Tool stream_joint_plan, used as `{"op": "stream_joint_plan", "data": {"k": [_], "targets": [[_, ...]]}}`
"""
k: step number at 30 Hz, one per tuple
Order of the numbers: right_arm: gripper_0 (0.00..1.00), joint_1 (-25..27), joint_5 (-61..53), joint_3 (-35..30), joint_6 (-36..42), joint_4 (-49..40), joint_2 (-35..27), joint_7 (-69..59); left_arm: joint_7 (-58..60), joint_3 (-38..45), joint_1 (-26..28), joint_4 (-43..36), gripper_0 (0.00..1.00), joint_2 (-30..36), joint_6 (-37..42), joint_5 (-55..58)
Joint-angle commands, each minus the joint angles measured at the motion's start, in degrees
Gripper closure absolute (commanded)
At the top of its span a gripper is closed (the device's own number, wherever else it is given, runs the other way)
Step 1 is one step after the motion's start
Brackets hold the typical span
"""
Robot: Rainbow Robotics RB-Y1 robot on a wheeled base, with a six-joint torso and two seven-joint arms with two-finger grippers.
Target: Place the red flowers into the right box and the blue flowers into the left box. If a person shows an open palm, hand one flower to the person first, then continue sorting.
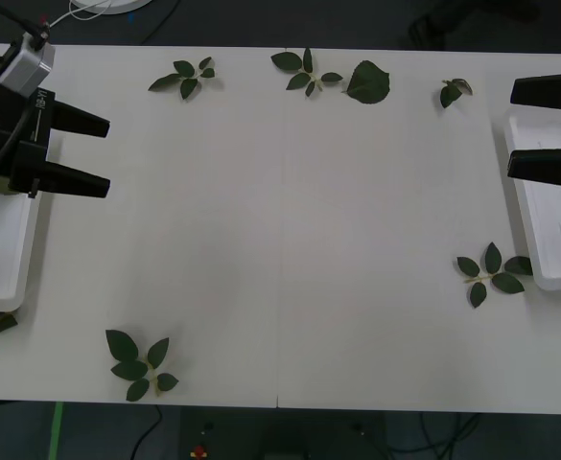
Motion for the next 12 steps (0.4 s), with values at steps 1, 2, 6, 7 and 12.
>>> {"op": "stream_joint_plan", "data": {"k": [1,2,6,7,12], "targets": [[0.0,1.1,-0.8,-1.2,0.2,-2.2,-2.1,1.8,-0.1,-0.1,0.5,-0.6,0.0,2.1,-0.4,-1.2],[0.0,1.1,-0.8,-1.2,0.3,-2.2,-2.1,1.9,-0.2,-0.1,0.4,-0.6,0.0,2.1,-0.4,-1.2],[0.0,1.0,-0.8,-1.2,0.3,-2.2,-2.1,2.0,-0.8,-0.2,0.5,-0.6,0.0,2.1,-0.6,-1.2],[0.0,1.1,-0.8,-1.2,0.2,-2.2,-2.1,1.8,-0.8,-0.2,0.5,-0.6,0.0,2.0,-0.6,-1.2],[0.0,1.3,-0.8,-1.3,0.0,-2.1,-2.1,1.8,-0.9,-0.2,0.5,-0.6,0.0,2.0,-0.6,-1.2]]}}
